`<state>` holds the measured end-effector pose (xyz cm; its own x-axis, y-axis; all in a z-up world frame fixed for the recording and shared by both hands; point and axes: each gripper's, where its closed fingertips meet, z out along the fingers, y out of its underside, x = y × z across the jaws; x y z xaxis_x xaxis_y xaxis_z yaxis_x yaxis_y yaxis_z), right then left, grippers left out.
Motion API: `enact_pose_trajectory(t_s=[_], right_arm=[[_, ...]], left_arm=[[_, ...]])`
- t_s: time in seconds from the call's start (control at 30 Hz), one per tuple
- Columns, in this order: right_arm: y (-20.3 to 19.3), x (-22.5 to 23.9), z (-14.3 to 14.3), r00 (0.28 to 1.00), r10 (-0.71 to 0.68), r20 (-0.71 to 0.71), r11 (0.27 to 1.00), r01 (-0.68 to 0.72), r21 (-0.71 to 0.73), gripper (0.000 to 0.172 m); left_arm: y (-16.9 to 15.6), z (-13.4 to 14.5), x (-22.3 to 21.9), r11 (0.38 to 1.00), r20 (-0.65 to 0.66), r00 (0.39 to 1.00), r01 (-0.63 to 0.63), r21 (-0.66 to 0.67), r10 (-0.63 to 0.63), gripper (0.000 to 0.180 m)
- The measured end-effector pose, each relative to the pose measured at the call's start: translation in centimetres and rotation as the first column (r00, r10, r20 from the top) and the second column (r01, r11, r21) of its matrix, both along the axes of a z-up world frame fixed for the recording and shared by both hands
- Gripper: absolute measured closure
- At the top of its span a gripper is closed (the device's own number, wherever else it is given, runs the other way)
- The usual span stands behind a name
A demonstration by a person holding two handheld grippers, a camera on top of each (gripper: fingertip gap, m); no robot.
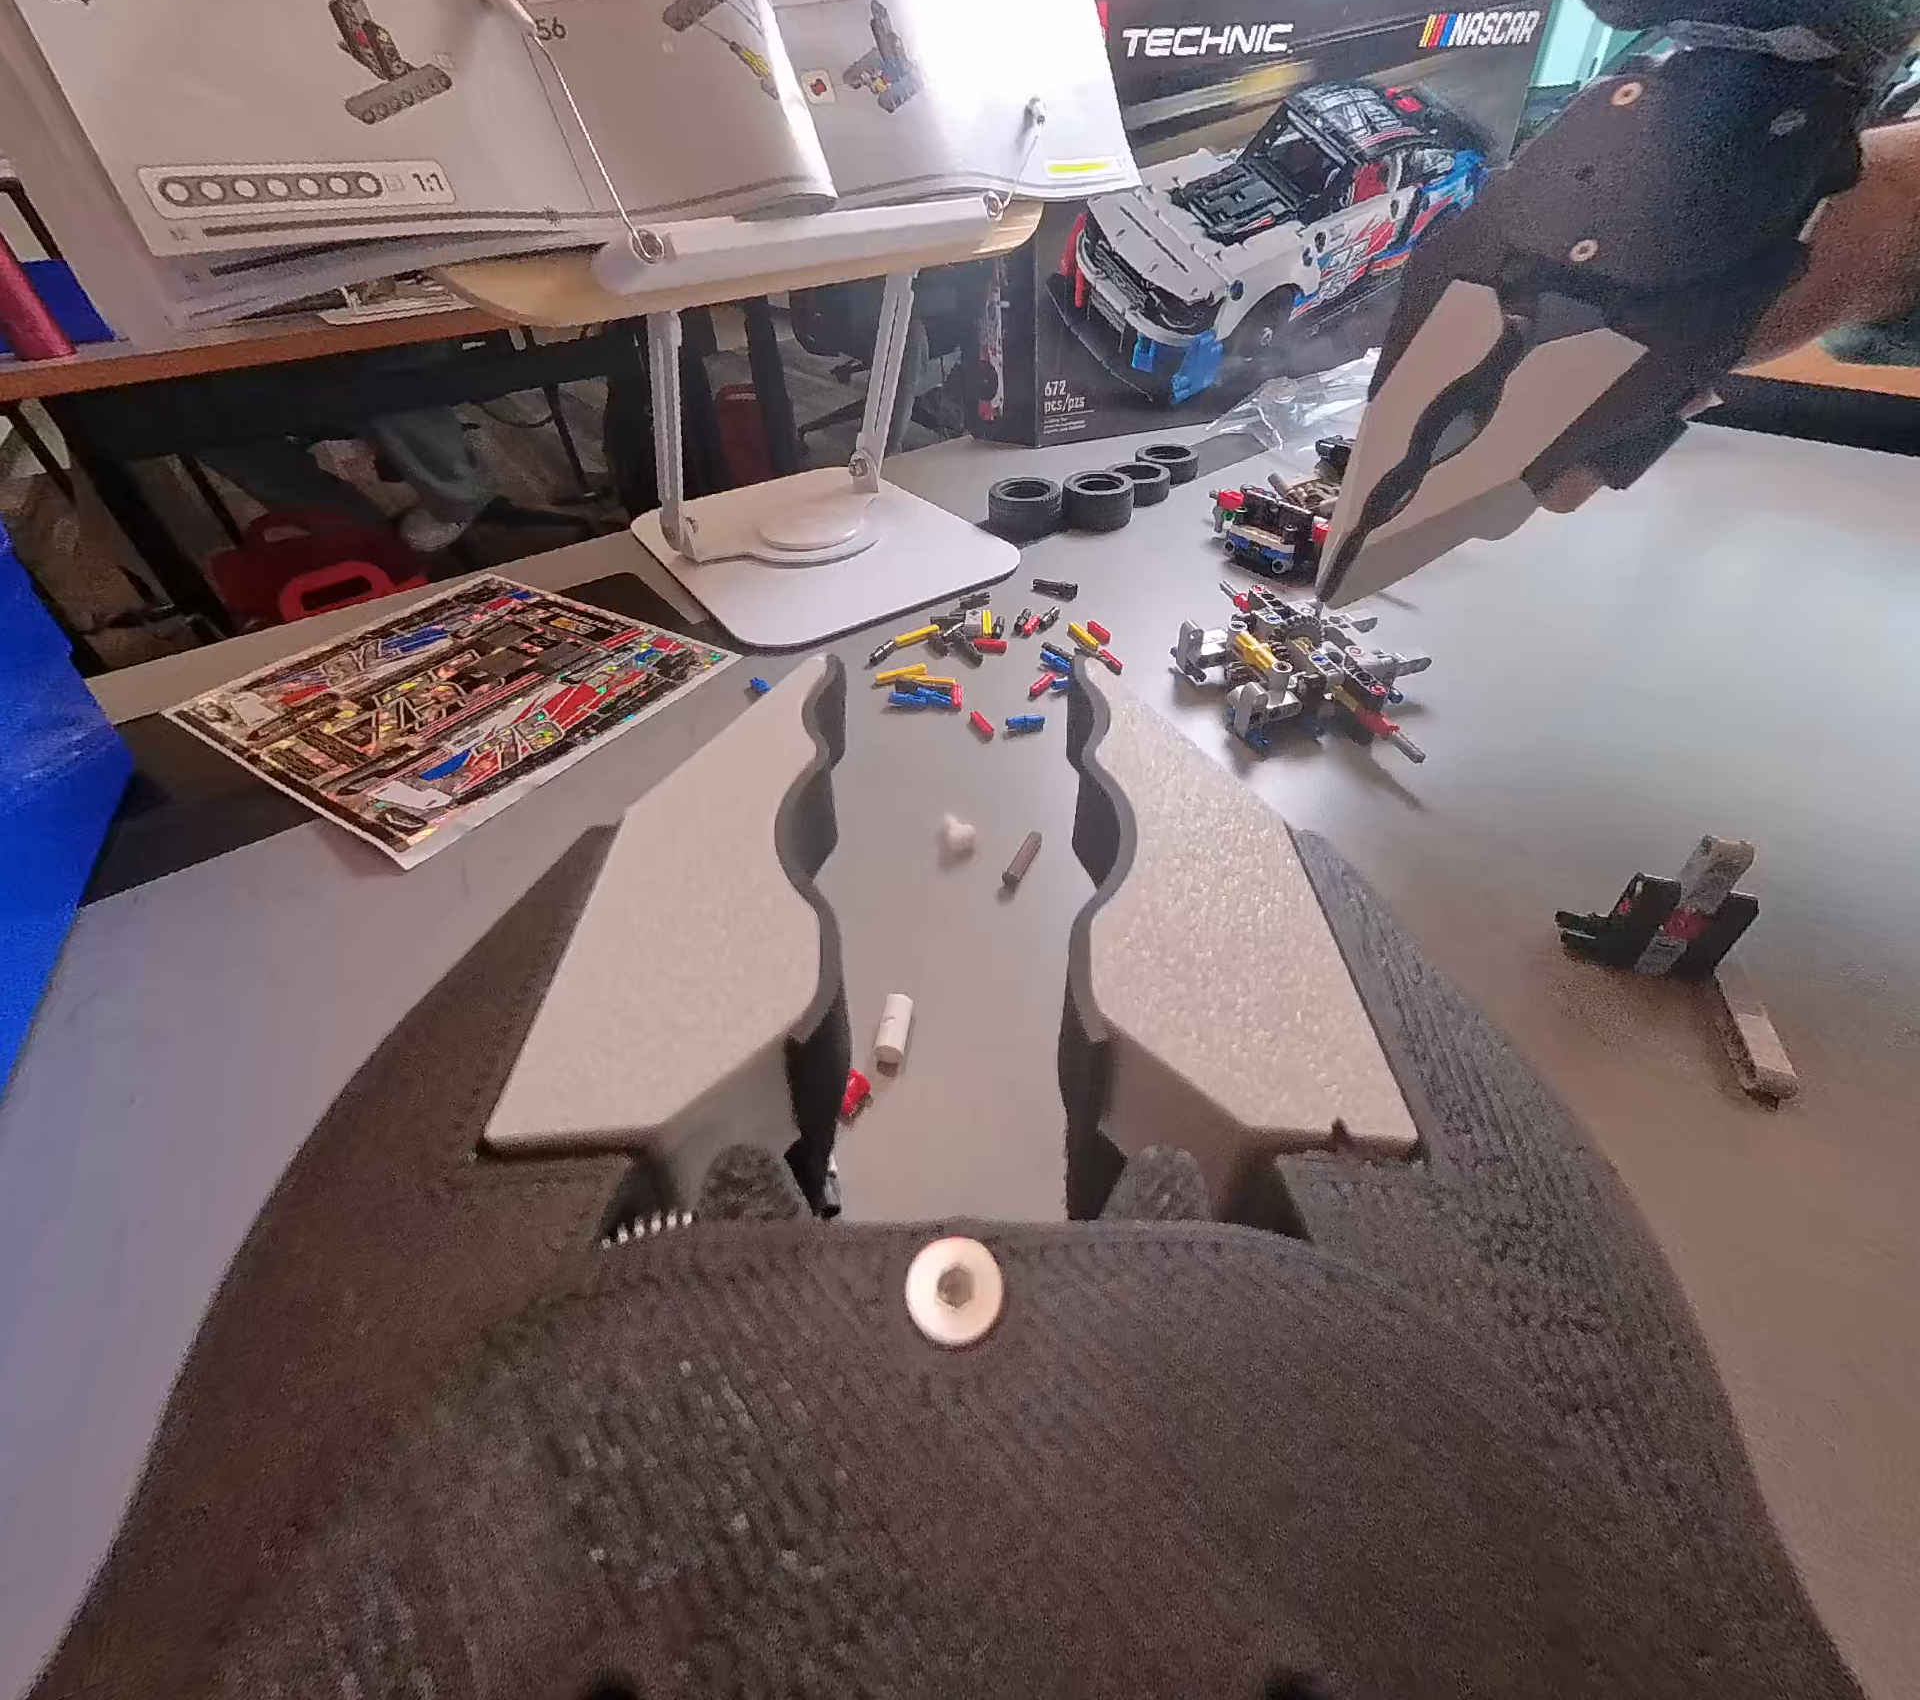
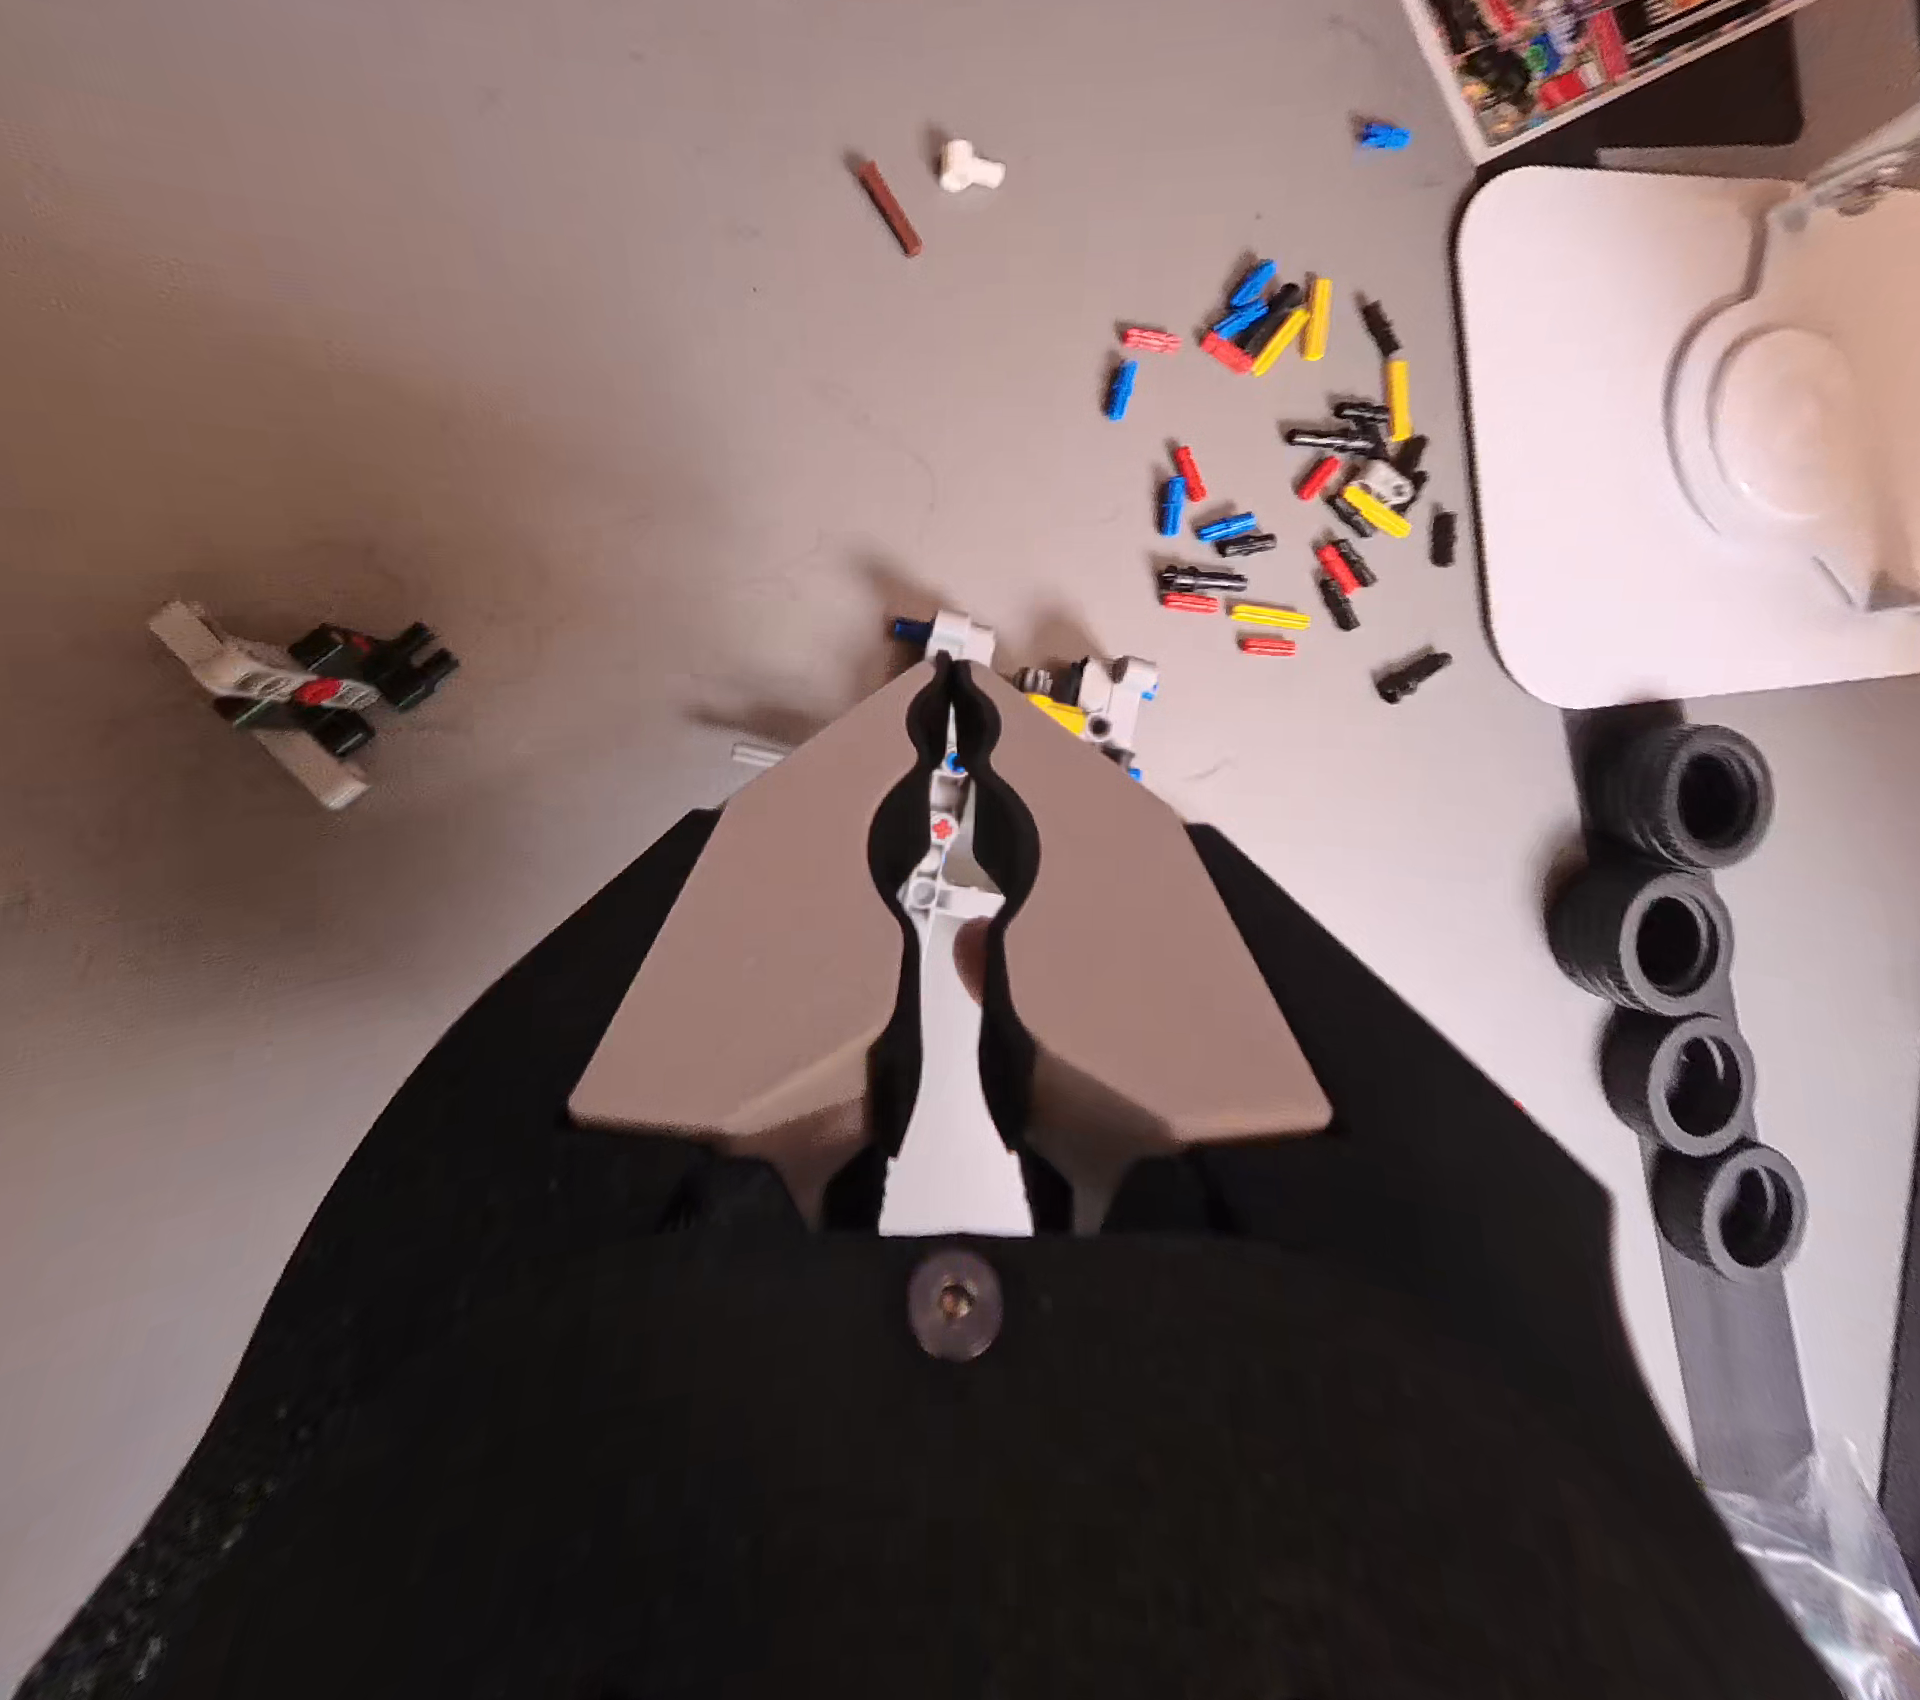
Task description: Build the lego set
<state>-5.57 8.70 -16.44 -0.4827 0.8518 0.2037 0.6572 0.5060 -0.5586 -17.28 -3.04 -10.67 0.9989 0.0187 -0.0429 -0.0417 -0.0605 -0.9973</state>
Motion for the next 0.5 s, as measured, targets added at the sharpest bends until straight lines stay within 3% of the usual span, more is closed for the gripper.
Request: enact_pose_trajectory(t_s=[0.17, 0.37, 0.43, 0.5], right_arm=[[0.0, -4.0, 0.0, 0.998, -0.038, -0.048, 0.999, 0.036, -0.039, 0.154], [0.5, -9.4, -4.3, 0.996, -0.016, 0.085, 1.000, 0.016, 0.000, 0.152], [1.0, -10.2, -5.4, 0.990, -0.031, 0.138, 0.999, 0.030, 0.011, 0.155], [0.7, -10.7, -5.8, 0.987, -0.029, 0.159, 0.999, 0.034, -0.034, 0.168]], left_arm=[[0.1, -0.9, -0.5, 0.999, -0.005, 1.000, -0.023, -0.026, 0.023, 0.139], [-0.4, -1.3, -1.2, 0.997, -0.038, 0.997, -0.070, -0.041, 0.069, 0.139], [-0.4, -1.4, -1.3, 0.996, -0.042, 0.997, -0.073, -0.045, 0.071, 0.139], [-0.4, -1.4, -1.3, 0.996, -0.041, 0.997, -0.071, -0.048, 0.069, 0.139]])
